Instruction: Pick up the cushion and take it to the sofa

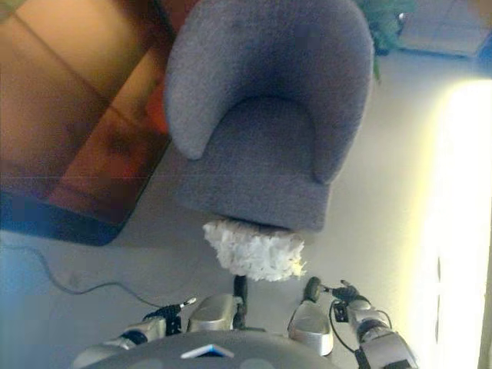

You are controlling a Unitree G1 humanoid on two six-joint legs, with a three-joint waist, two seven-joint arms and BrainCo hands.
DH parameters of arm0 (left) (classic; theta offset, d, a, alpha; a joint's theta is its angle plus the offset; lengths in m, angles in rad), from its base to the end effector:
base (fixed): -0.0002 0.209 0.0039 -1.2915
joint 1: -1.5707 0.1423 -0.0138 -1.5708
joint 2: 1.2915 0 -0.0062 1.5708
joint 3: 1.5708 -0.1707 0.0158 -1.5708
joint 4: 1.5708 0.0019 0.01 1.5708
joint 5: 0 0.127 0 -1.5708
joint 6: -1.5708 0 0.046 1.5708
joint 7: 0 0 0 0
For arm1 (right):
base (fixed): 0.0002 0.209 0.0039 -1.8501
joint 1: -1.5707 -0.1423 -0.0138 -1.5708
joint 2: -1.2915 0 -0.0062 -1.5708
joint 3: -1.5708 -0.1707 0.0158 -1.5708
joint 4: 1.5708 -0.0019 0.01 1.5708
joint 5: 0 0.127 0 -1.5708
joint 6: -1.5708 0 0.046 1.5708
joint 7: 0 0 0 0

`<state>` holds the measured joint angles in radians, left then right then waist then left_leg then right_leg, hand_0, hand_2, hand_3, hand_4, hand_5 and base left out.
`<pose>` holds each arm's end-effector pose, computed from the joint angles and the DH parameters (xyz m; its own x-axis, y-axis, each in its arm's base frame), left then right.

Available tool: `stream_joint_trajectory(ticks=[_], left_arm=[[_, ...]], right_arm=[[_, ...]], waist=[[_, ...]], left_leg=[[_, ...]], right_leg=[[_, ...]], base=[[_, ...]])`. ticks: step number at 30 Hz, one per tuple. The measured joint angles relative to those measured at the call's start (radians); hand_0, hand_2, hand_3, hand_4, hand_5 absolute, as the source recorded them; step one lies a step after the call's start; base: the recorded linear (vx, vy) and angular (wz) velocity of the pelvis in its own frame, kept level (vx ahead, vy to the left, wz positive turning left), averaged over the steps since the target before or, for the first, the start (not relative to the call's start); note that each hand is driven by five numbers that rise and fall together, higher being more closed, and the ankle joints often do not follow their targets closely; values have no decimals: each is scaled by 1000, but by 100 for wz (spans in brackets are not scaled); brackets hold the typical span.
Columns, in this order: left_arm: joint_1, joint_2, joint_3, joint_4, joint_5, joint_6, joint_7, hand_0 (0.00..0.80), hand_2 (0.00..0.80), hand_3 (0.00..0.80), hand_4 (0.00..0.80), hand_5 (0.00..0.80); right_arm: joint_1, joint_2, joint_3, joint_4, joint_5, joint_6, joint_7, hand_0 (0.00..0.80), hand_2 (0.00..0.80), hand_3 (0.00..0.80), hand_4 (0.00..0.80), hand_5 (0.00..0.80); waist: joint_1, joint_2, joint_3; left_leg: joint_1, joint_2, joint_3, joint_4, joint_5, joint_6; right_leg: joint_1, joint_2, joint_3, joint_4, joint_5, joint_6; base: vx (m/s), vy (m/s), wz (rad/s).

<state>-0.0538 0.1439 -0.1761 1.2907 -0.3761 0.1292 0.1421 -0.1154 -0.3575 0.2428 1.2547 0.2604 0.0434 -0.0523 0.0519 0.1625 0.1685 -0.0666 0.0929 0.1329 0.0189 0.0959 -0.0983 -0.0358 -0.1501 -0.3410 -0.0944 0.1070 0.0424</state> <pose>0.0705 0.1860 -0.0998 0.1736 0.2039 -0.9635 -0.1982 0.9655 0.1686 0.1009 -0.2506 -0.0761 0.3688 -0.3056 -0.8779 0.0241 0.9472 -0.3196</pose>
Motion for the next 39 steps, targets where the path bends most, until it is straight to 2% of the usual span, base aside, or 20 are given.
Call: stream_joint_trajectory(ticks=[1, 2, 3, 4, 5, 6, 7, 9, 11, 14, 17, 22, 24, 26, 28, 29, 31, 34, 36, 39], left_arm=[[0, 0, 0, 0, 0, -1, -1, 0, 0, 0, 0, 0], [-1, 0, 0, 0, 0, -10, -11, 0, 0, 0, 0, 0], [-1, 0, 0, 0, 0, -11, -12, 0, 0, 0, 0, 0], [-1, 9, 0, -2, 1, -20, -23, 0, 0, 0, 0, 0], [2, 11, 0, -5, 1, -27, -27, 0, 0, 0, 0, 0], [1, 11, -11, -10, 1, -31, -33, 0, 0, 0, 0, 0], [-11, 14, -21, -12, 1, -33, -38, 0, 0, 0, 0, 0], [-42, 12, -42, -20, 1, -41, -47, 0, 0, 0, 0, 0], [-70, 19, -59, -20, 1, -45, -56, 0, 0, 0, 0, 0], [-68, 52, -56, -17, -7, -36, -54, 0, 0, 0, 0, 0], [-63, 89, -54, -17, -8, -28, -52, 0, 0, 0, 0, 0], [-36, 106, -53, -6, 10, -18, -32, 0, 0, 0, 0, 0], [-31, 106, -36, -6, 10, -18, -20, 0, 0, 0, 0, 0], [-18, 104, -36, -7, 15, -35, -4, 0, 0, 0, 0, 0], [-12, 100, -36, -12, 26, -54, 8, 0, 0, 0, 0, 0], [-18, 99, -42, -15, 52, -71, 23, 0, 0, 0, 0, 0], [-66, 103, -92, -27, 67, -83, 44, 0, 0, 0, 0, 0], [-212, 109, -163, -49, 80, -100, 76, 0, 0, 0, 0, 0], [-323, 121, -193, -50, 76, -104, 99, 0, 0, 0, 0, 0], [-469, 148, -219, -67, 66, -117, 106, 0, 0, 0, 0, 0]], right_arm=[[-1, 0, 0, -1, 0, 0, -1, 0, 0, 0, 0, 0], [-6, 2, 1, -20, -4, 0, -3, 0, 0, 0, 0, 0], [-6, 3, 1, -21, -5, 0, -4, 0, 0, 0, 0, 0], [1, 9, 1, -23, -15, 1, -11, 0, 0, 0, 0, 0], [2, 4, 2, -26, -19, 1, -13, 0, 0, 0, 0, 0], [10, -3, 1, -27, -25, 2, -21, 0, 0, 0, 0, 0], [24, -4, -4, -26, -28, 2, -28, 0, 0, 0, 0, 0], [44, -3, -6, -18, -33, 3, -39, 0, 0, 0, 0, 0], [37, 33, -35, -10, -34, 1, -52, 0, 0, 0, 0, 0], [25, 99, -36, -6, -33, 1, -49, 0, 0, 0, 0, 0], [18, 119, -35, 4, -30, 1, -45, 0, 0, 0, 0, 0], [-10, 119, -35, 3, -12, -2, -32, 0, 0, 0, 0, 0], [-7, 125, -35, 5, -12, -1, -24, 0, 0, 0, 0, 0], [0, 128, -35, 4, -12, -2, -34, 0, 0, 0, 0, 0], [-1, 123, -36, 4, -12, -3, -52, 0, 0, 0, 0, 0], [-6, 110, -35, 3, -12, -7, -79, 0, 0, 0, 0, 0], [-53, 80, -32, 5, -12, -14, -123, 0, 0, 0, 0, 0], [-212, 28, -5, 7, 0, -29, -190, 0, 0, 0, 0, 0], [-321, 15, 3, 9, 8, -40, -220, 0, 0, 0, 0, 0], [-456, 9, 2, 6, 9, -59, -246, 0, 0, 0, 0, 0]], waist=[[-2, -1, 0], [-15, -27, 10], [-15, -33, 9], [-33, -58, 4], [-51, -54, 1], [-68, -47, -1], [-70, -47, -1], [-101, -38, -5], [-108, -76, 15], [-78, -128, 28], [-39, -140, 34], [-36, -157, 36], [-35, -170, 38], [-37, -176, 35], [-37, -176, 34], [-39, -173, 36], [-40, -162, 45], [-66, -136, 126], [-72, -137, 202], [-111, -137, 314]], left_leg=[[1, -3, 1, -1, 4, -2], [2, -9, 25, 34, -3, -3], [3, -7, 30, 42, -7, -8], [7, 14, 37, 92, -22, -28], [9, 39, 33, 107, -19, -25], [16, 37, 22, 86, -33, -41], [26, 32, 29, 56, -48, -43], [39, 11, 32, -26, -81, -3], [59, -23, 57, -72, -65, 16], [59, -48, 50, -55, -69, 22], [93, -42, 54, -63, -70, 21], [91, -33, 38, -58, -74, 16], [89, -25, 29, -57, -72, 13], [92, -6, 27, -55, -71, 3], [91, 11, 27, -50, -71, -6], [74, 29, 28, -34, -65, -20], [-1, 46, 28, 9, -65, -24], [-146, 52, 28, 86, -60, -17], [-215, 50, 33, 134, -65, -11], [-308, 46, 37, 183, -61, -2]], right_leg=[[0, -4, -1, 0, 2, 0], [0, -45, -33, 0, 15, -3], [-1, -54, -41, 0, 17, -6], [-3, -92, -83, 3, 14, 4], [-2, -99, -83, 3, 16, 16], [-4, -100, -74, 6, 19, 38], [-9, -110, -66, 6, 27, 49], [-11, -113, -37, 7, 36, 92], [-11, -139, 16, 21, 33, 109], [4, -170, 24, 28, 38, 115], [54, -170, -13, 27, 39, 118], [66, -164, -22, 38, 23, 120], [69, -157, -16, 38, 9, 134], [71, -138, 7, 38, 0, 142], [71, -122, 21, 39, -7, 134], [48, -104, 38, 49, -12, 126], [-30, -95, 61, 88, -17, 114], [-185, -97, 99, 161, -3, 98], [-281, -102, 142, 211, 3, 90], [-381, -111, 173, 250, 14, 84]], base=[[-47, 315, -2], [-44, 325, -8], [-58, 440, -23], [-54, 391, -7], [-83, 522, 4], [-73, 474, 24], [-69, 505, 34], [30, 380, 75], [5, 218, 66], [49, 96, 19], [30, 13, 24], [-42, -102, 12], [123, -229, 8], [101, -199, -2], [-141, -112, -5], [-359, -104, -13], [-420, -86, -17], [-373, 45, -19], [-254, 78, -32], [-201, 98, -13]])
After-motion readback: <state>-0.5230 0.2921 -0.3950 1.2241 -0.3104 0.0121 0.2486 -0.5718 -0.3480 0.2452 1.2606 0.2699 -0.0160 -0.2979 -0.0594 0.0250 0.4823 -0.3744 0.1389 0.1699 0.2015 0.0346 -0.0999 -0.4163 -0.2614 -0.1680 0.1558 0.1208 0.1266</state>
